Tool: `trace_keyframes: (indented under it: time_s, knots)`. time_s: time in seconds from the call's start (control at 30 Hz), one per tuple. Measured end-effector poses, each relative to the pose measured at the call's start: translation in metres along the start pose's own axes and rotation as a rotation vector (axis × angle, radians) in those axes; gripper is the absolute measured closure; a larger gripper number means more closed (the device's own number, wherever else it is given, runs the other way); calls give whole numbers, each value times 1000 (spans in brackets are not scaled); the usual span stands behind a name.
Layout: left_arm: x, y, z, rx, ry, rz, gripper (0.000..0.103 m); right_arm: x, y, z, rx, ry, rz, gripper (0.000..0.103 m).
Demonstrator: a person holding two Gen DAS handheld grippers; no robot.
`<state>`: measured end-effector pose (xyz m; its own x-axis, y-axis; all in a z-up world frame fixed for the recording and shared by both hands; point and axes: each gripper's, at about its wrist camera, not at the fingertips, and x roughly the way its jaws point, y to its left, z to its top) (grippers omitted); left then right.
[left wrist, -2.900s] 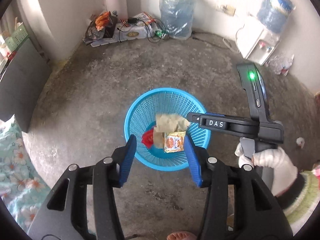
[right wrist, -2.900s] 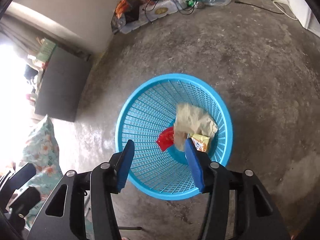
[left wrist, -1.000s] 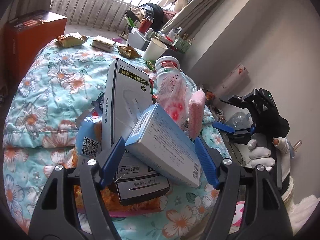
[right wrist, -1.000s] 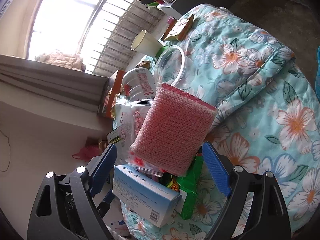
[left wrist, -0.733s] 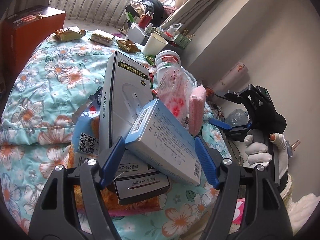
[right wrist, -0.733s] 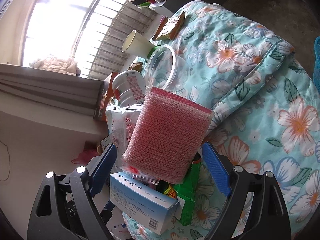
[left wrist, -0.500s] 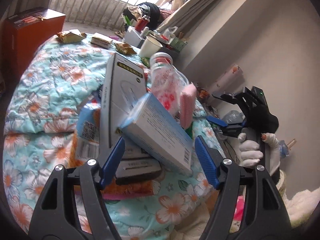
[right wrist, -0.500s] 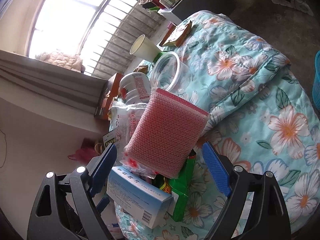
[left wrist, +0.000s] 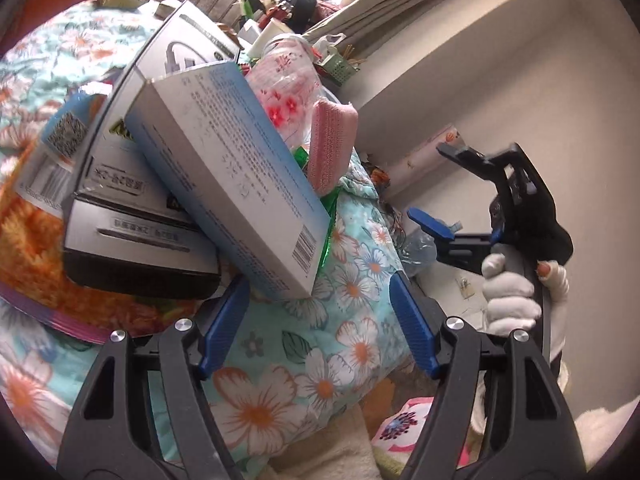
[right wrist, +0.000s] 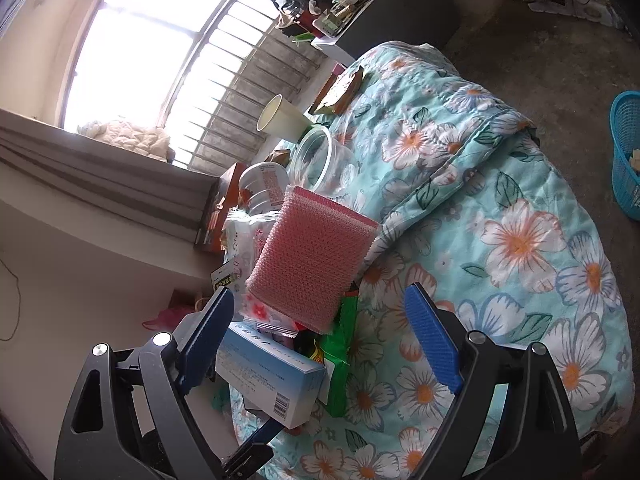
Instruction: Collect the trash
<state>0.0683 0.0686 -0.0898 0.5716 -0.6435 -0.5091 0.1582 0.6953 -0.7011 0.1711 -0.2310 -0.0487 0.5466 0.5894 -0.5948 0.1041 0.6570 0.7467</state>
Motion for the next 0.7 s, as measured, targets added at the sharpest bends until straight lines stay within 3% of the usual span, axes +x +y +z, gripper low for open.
trace_keyframes:
  time_s: [0.4, 0.5, 0.7]
  knots:
    - [12, 10, 4, -202, -105, 105, 35, -1, -10, -1, 17, 7, 9, 18]
    - [12, 7, 5, -201, -140, 124, 36, 0, -11, -3, 17, 9, 12, 18]
    - [17, 5, 1, -207, -133, 110, 64, 0, -13, -4, 20, 14, 13, 18]
